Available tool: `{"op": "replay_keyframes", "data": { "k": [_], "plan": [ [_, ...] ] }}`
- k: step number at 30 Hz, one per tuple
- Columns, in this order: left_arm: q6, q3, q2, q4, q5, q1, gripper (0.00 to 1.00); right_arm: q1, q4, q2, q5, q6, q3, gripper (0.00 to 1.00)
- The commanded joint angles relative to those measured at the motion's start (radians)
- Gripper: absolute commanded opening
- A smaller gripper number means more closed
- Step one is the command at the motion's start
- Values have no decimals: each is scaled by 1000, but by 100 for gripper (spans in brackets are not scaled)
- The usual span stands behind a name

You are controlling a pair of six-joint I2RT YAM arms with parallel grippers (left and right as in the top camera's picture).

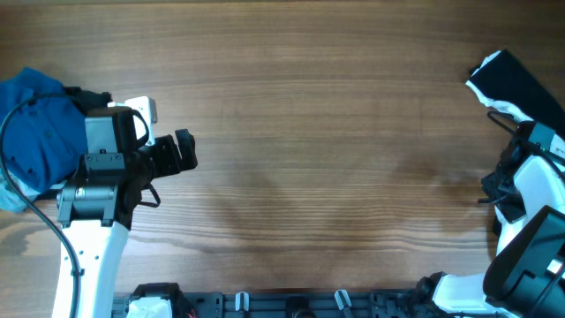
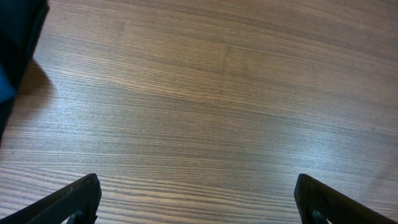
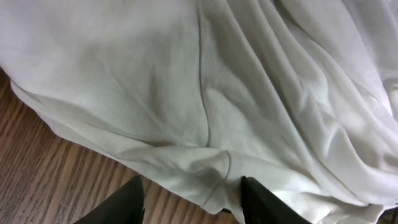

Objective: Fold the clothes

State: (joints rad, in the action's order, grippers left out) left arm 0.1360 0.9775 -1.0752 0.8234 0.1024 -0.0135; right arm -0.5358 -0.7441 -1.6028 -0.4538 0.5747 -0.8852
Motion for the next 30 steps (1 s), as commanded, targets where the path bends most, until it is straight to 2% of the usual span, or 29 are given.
{"op": "replay_keyframes", "data": {
  "k": [1,7,9,10,12,14,18,21,22,24,26,30],
  "plan": [
    [6,19,-1,-3,12,-1,100,-12,-1,-10,-26,2,13,51],
    [6,19,-1,-3,12,-1,100,-48,9,-10,-24,18,42,52],
    [6,19,-1,-3,12,-1,100,-58,9,-10,-23,30,44,50],
    [6,19,-1,-3,12,-1,100,-59,11,-10,-18,30,44,41],
    [6,19,-1,-3,12,-1,100,-58,21,-10,-3,27,44,5],
    [6,19,-1,-4,12,-1,100,-58,23,-7,41,20,31,4],
    [6,19,-1,-4,12,-1,100,-57,-26,47,244,-107,-69,4],
    [6,19,-1,-5,12,-1,100,-56,-115,113,571,-291,-203,4],
    [6,19,-1,-8,12,-1,100,-54,-134,144,739,-365,-258,4],
    [6,19,-1,-12,12,-1,100,-27,-149,208,970,-429,-336,5],
    [6,19,-1,-15,12,-1,100,32,-147,270,1089,-505,-365,8],
    [6,19,-1,-21,12,-1,100,225,-217,346,1096,-621,-365,9]
  ]
}}
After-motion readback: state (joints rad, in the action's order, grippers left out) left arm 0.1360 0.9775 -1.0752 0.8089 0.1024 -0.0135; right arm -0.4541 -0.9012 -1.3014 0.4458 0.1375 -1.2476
